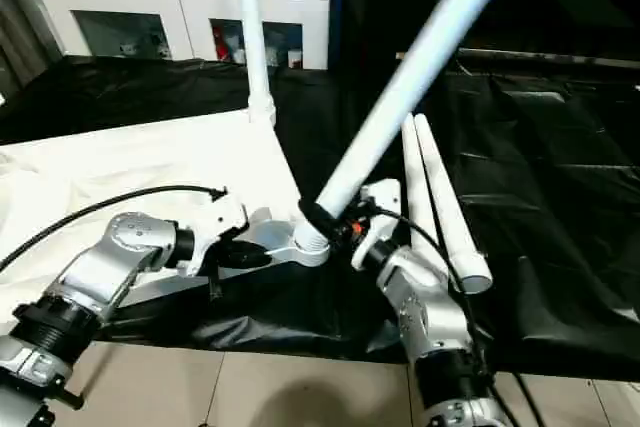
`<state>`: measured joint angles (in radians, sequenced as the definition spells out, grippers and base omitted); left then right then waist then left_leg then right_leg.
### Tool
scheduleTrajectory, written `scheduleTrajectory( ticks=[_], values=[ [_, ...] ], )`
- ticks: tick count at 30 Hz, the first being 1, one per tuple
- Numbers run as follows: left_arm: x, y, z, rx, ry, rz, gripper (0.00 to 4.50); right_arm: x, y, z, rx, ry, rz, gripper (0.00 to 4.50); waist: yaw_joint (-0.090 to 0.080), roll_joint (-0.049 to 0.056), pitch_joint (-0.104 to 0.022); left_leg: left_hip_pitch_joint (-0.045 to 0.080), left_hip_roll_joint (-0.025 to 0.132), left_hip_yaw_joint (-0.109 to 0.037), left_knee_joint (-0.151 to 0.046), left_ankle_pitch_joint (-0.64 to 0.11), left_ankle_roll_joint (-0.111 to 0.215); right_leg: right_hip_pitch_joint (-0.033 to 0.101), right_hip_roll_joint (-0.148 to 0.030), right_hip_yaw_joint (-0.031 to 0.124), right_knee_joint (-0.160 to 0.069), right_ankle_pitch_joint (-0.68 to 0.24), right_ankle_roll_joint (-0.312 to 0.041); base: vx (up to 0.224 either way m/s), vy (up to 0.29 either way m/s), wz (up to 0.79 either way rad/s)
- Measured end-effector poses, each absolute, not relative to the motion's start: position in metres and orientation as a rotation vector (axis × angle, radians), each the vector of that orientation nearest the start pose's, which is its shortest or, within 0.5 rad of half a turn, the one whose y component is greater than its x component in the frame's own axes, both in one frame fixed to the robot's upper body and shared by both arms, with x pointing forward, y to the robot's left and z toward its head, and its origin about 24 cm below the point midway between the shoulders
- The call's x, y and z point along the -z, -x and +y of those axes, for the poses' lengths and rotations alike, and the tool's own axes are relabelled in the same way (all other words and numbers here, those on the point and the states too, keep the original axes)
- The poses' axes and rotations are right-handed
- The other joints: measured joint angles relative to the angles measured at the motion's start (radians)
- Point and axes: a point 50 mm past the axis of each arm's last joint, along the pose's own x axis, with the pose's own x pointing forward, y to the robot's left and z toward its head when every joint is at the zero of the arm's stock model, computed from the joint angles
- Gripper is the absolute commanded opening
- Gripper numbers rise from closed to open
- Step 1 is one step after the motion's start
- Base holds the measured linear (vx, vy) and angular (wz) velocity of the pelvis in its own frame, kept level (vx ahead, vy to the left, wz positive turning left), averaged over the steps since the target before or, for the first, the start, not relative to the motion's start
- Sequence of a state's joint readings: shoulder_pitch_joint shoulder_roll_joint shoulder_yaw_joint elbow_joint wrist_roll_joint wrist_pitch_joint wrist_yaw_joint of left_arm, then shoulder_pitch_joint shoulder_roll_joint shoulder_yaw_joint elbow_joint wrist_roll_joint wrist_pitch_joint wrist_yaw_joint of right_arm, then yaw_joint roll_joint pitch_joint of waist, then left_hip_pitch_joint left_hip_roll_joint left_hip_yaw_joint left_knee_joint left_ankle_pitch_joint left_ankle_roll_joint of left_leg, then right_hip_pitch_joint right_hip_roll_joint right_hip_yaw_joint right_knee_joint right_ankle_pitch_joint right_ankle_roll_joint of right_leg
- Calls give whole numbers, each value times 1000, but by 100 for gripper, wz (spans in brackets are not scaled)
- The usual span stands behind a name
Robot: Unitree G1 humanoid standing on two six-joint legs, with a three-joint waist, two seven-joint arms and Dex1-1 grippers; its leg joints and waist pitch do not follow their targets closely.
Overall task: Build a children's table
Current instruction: Insert table leg to table base
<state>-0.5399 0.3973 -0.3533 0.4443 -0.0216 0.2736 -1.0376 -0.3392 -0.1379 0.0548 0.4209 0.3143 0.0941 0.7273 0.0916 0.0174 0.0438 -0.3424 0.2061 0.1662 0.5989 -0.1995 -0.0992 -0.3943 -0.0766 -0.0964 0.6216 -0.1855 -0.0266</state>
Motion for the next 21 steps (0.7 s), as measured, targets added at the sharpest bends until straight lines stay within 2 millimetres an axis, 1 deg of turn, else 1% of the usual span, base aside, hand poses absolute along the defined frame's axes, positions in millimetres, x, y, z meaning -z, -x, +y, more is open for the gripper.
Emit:
scheduleTrajectory(
  ticks=[2, 3, 7, 12, 19, 21],
  values=[
    [-47, -310, 128, 1201, -404, 500, 0, -39, -299, -119, -836, -141, 143, 191, 0, -2, 0, 0, 0, 0, 0, 0, 0, 0, 0, 0, -1, 0, 0, 0, 0, 0],
    [-47, -310, 128, 1204, -409, 497, 0, -42, -301, -120, -850, -115, 142, 191, 0, -6, -1, -1, 0, 0, -2, 0, 0, 1, 0, 0, -2, 0, 0, 0, 0, 0],
    [-48, -311, 125, 1208, -418, 489, 0, -49, -304, -123, -888, -64, 160, 191, 0, -12, 0, -6, 0, 1, -2, 1, 1, -1, 0, 0, -6, 1, 2, 0, 0, 0],
    [-50, -312, 124, 1212, -424, 475, 0, -56, -309, -123, -936, -4, 197, 191, 0, -30, 0, -7, 1, 2, -2, 1, 2, -2, 0, 0, -7, 2, 3, 0, 0, 0],
    [-51, -309, 127, 1211, -442, 468, 0, -59, -314, -119, -982, 26, 229, 191, -4, -45, -2, -8, 1, 3, -4, 1, 2, -3, 0, 2, -7, 1, 4, 0, 0, 0],
    [-51, -309, 127, 1212, -448, 467, 0, -58, -314, -118, -988, 24, 243, 191, -4, -47, -2, -8, 1, 3, -5, 1, 2, -3, 0, 2, -7, 1, 4, 0, 0, 0]
  ],
)
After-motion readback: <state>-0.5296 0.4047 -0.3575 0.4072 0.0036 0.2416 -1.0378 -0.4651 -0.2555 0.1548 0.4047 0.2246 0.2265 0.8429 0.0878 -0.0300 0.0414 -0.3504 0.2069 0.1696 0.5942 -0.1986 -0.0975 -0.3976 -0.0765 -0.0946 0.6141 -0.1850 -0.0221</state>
